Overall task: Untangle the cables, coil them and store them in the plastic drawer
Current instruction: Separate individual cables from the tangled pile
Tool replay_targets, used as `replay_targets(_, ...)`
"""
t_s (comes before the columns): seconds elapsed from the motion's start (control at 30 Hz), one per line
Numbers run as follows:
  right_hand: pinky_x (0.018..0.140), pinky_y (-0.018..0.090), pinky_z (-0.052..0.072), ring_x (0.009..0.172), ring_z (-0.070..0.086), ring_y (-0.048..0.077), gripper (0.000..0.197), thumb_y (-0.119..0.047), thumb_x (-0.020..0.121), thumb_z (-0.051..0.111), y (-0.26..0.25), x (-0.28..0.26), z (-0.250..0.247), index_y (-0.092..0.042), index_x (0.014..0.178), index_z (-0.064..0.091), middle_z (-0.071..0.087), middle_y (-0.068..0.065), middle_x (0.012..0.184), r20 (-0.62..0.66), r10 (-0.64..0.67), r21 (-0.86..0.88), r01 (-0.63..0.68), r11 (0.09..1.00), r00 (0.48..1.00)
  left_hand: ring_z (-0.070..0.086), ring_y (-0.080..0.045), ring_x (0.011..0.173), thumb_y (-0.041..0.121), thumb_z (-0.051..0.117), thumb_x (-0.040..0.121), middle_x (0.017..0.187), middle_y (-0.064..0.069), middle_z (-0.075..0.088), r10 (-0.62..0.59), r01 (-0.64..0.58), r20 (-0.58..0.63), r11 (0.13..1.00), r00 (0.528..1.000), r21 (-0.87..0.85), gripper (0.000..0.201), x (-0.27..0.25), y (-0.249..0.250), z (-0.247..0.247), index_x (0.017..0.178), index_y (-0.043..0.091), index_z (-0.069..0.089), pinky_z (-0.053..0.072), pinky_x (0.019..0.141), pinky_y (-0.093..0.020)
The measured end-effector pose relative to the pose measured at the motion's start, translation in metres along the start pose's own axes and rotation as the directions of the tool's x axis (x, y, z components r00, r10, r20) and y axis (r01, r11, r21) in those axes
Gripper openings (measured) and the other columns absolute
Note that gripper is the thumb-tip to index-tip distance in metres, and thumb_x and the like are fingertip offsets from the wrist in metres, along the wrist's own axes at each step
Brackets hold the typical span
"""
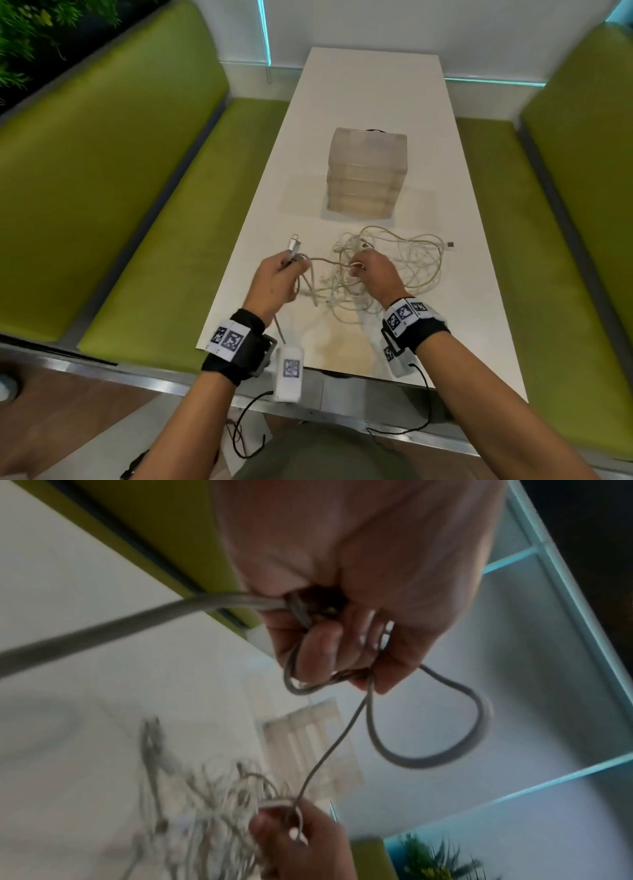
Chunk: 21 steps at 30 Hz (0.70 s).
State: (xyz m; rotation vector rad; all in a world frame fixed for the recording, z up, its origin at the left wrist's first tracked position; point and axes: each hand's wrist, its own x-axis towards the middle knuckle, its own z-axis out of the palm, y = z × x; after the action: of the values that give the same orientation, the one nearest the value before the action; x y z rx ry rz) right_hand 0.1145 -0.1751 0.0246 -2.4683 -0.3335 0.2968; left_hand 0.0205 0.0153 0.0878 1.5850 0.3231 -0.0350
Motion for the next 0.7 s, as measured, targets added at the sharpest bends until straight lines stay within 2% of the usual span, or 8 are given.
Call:
replay_targets(0.07,0.077,0.036,0.05,0.091,0.064,0.029,0.015,-0.002,0.084,0.058,0.006,0.001,-0.001,-0.005,0.092,0.07,0.065,0.013,0.099,-0.027,0.019,0.011,-0.019,1.0,0.999,0.018,-0.011,0.044,0.003,0.05,0.092,0.051,0.007,0.026,0.019,-0.023,-0.061,0.998,0.998,-0.061,0.027,-0.001,0.004,-0.016,0.067,0.016,0.055,0.017,0.043,-0.019)
replay_targets(0.17,0.075,0.031,0.043,0.093,0.061,0.031,0.015,-0.005,0.087,0.057,0.013,0.005,-0.002,-0.004,0.094,0.069,0.063,0.014,0.1,-0.05,0.039,-0.035,-0.04,0.999,0.998,0.019,-0.009,0.043,0.001,0.047,0.093,0.052,0.004,0.027,0.028,-0.054,-0.185,0.989,0.982,-0.138,0.039,-0.004,0.004,-0.032,0.06,0.021,0.054,0.017,0.044,-0.02)
replay_targets(0.23,0.075,0.032,0.042,0.095,0.06,0.034,0.016,-0.008,0.09,0.055,0.018,0.007,-0.003,-0.003,0.094,0.069,0.064,0.016,0.1,-0.058,0.052,-0.022,-0.053,0.998,0.997,0.021,-0.008,0.042,0.002,0.047,0.094,0.054,0.002,0.028,0.047,-0.097,-0.254,0.977,0.966,-0.191,0.035,-0.006,0.007,-0.041,0.064,0.019,0.052,0.018,0.042,-0.02)
replay_targets(0.3,0.077,0.034,0.042,0.097,0.06,0.035,0.019,-0.01,0.092,0.053,0.018,0.007,-0.004,-0.003,0.096,0.07,0.064,0.018,0.101,-0.061,0.045,-0.02,-0.047,0.999,0.997,0.02,-0.009,0.043,0.001,0.046,0.093,0.056,0.0,0.027,0.066,-0.121,-0.273,0.975,0.96,-0.188,0.028,-0.006,0.006,-0.044,0.069,0.014,0.052,0.018,0.043,-0.02)
replay_targets(0.43,0.081,0.036,0.043,0.098,0.059,0.034,0.023,-0.004,0.089,0.052,-0.001,0.003,-0.006,-0.005,0.102,0.071,0.065,0.017,0.102,-0.075,-0.071,-0.002,0.071,0.997,0.995,0.026,-0.007,0.044,0.01,0.057,0.092,0.054,0.007,0.031,0.037,-0.029,-0.167,0.998,0.985,0.047,0.015,0.004,-0.011,-0.023,0.078,0.007,0.059,0.026,0.042,-0.021)
replay_targets(0.5,0.083,0.036,0.045,0.101,0.06,0.033,0.025,-0.001,0.087,0.053,-0.01,0.002,-0.005,-0.007,0.101,0.072,0.066,0.015,0.103,-0.064,-0.121,0.002,0.122,0.993,0.991,0.029,-0.01,0.046,0.017,0.061,0.091,0.049,0.013,0.034,0.0,0.01,-0.073,0.99,0.997,0.14,0.017,0.009,-0.024,-0.003,0.078,0.007,0.056,0.028,0.044,-0.023)
replay_targets(0.63,0.081,0.034,0.044,0.097,0.059,0.028,0.022,-0.004,0.086,0.055,-0.024,0.0,-0.001,-0.011,0.098,0.073,0.067,0.011,0.098,-0.049,-0.161,-0.027,0.16,0.987,0.986,0.034,-0.014,0.051,0.035,0.066,0.086,0.055,0.011,0.041,-0.014,-0.003,0.071,0.969,0.997,0.247,0.028,0.012,-0.033,0.034,0.07,0.017,0.051,0.031,0.051,-0.029)
replay_targets(0.7,0.077,0.033,0.042,0.092,0.058,0.026,0.019,-0.008,0.086,0.055,-0.027,-0.003,0.001,-0.011,0.095,0.071,0.066,0.011,0.094,-0.024,-0.168,-0.037,0.167,0.985,0.985,0.041,-0.009,0.054,0.035,0.066,0.087,0.059,0.01,0.047,0.023,-0.061,0.112,0.935,0.993,0.35,0.026,0.013,-0.029,0.047,0.069,0.025,0.051,0.033,0.054,-0.028)
